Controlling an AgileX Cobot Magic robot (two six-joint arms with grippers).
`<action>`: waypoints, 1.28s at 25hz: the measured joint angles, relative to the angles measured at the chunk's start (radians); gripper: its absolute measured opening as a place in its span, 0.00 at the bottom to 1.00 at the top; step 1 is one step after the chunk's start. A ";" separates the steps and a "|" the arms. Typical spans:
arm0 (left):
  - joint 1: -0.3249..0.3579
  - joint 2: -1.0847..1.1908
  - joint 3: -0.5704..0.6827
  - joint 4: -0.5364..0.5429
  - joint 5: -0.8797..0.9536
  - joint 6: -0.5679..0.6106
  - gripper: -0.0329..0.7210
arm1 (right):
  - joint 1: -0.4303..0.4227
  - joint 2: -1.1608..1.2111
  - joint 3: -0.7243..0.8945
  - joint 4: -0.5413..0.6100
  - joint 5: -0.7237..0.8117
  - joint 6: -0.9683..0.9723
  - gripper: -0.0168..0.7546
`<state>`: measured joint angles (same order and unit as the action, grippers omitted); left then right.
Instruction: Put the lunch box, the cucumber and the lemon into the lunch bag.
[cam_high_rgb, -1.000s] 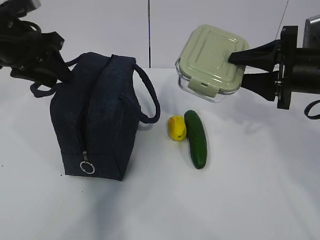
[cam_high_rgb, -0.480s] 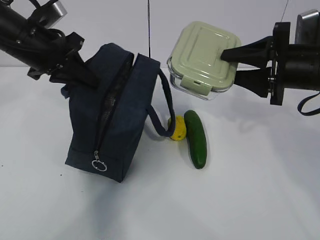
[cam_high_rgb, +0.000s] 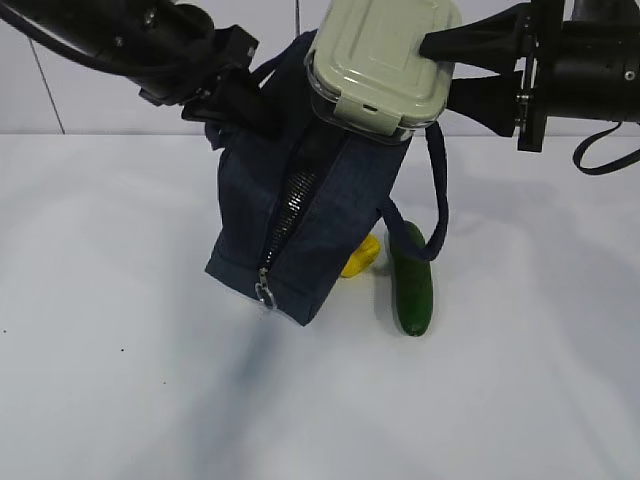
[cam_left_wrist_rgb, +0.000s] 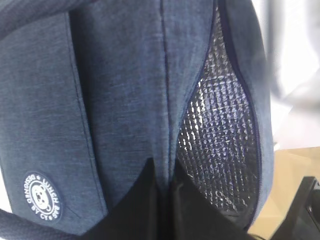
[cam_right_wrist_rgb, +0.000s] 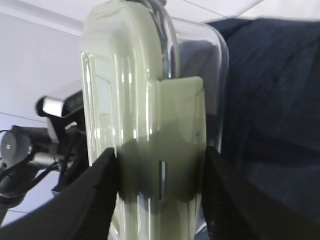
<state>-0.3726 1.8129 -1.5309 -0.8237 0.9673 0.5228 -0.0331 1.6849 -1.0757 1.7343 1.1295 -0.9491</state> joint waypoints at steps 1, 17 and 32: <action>-0.009 0.000 -0.015 0.008 -0.005 -0.006 0.04 | 0.006 0.000 0.000 0.000 0.002 0.000 0.53; -0.013 -0.068 -0.078 0.009 -0.015 -0.017 0.04 | 0.012 0.024 0.000 -0.058 -0.097 0.004 0.53; -0.013 -0.033 -0.078 -0.090 -0.015 0.040 0.04 | 0.161 0.082 -0.028 -0.003 -0.144 -0.022 0.53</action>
<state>-0.3852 1.7799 -1.6092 -0.9134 0.9526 0.5627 0.1282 1.7670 -1.1040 1.7313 0.9855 -0.9712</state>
